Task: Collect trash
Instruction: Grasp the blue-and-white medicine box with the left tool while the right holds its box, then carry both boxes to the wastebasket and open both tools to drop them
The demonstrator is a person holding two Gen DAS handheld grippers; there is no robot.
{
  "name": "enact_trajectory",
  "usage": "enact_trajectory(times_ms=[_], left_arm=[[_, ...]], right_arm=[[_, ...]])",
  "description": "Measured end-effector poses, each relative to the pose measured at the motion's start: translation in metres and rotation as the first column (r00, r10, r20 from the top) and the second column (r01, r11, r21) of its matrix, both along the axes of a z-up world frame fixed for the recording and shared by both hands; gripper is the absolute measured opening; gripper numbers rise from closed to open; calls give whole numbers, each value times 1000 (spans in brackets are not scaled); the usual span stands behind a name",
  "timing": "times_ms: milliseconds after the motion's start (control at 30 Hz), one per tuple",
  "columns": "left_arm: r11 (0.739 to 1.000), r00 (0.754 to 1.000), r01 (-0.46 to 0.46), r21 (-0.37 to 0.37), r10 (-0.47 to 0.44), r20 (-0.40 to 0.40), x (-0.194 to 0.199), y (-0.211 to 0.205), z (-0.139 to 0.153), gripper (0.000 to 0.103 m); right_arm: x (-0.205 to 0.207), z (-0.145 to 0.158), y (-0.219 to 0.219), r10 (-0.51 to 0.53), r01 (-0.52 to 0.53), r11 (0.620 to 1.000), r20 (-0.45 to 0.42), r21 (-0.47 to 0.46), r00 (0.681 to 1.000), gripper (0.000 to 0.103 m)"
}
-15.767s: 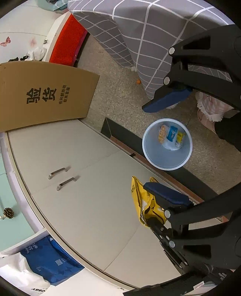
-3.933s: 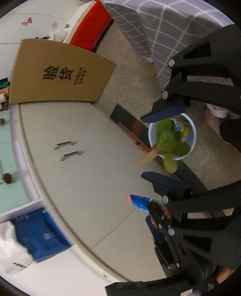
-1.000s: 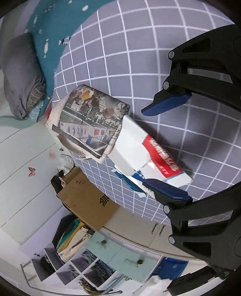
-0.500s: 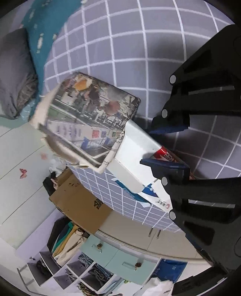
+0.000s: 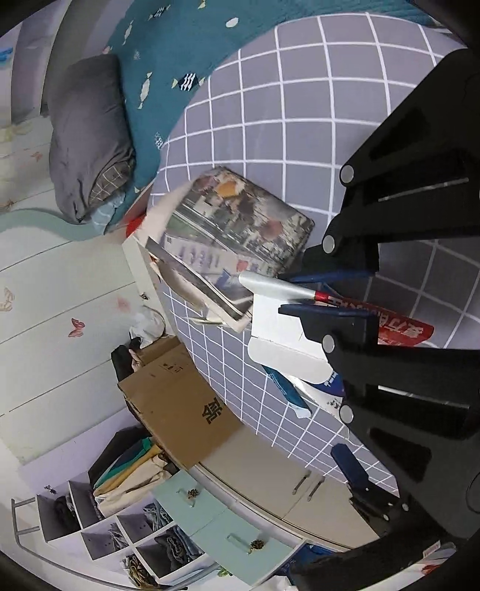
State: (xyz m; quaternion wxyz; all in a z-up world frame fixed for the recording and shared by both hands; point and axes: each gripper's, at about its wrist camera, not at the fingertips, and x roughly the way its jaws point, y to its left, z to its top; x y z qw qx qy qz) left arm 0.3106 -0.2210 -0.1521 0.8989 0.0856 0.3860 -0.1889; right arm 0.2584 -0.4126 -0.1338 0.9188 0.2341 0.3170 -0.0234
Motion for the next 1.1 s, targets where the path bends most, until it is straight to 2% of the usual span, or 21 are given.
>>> enact_trajectory(times_ms=[67,167,233,267,333,433,567,667,767,967,1100], left_arm=[[1000,999,22,21,-21,-24,3,-8,-6,45],[999,998,32,-10,-32,-55,3,-4,-6,30],[999,998,42,-24,-43,-49,-3,0,-1,20],[999,998,42,-24,-42,-37,-7,3,2,18],[1000,1000,19,-18,-19,-1,-14,16,11,16],[998,1000,-20,-53,19,-2,-18,40,19,16],[995,997,-71,-70,73,22,-32,72,28,16],[989,989,-122,-87,128,69,-43,103,36,15],[981,978,-171,-96,181,101,-52,137,44,15],[950,950,-283,-132,297,99,-60,210,49,15],[915,911,-386,-117,398,106,-65,267,48,15]], right_arm=[[0,-1,-2,1,-1,1000,-1,10,1000,11],[-2,-3,-2,10,-10,1000,-3,29,1000,11],[-3,-2,-1,28,-27,998,-3,53,1000,11],[-3,-1,1,38,-38,997,-4,62,999,10],[-2,0,7,59,-58,995,-5,81,998,9],[0,3,21,98,-98,989,-1,109,995,9],[3,13,53,152,-152,984,10,95,988,9],[6,21,79,191,-191,979,12,76,982,7],[10,25,108,239,-239,969,13,61,971,6],[20,31,175,339,-339,940,8,37,941,6],[27,34,227,420,-421,907,8,25,907,6]])
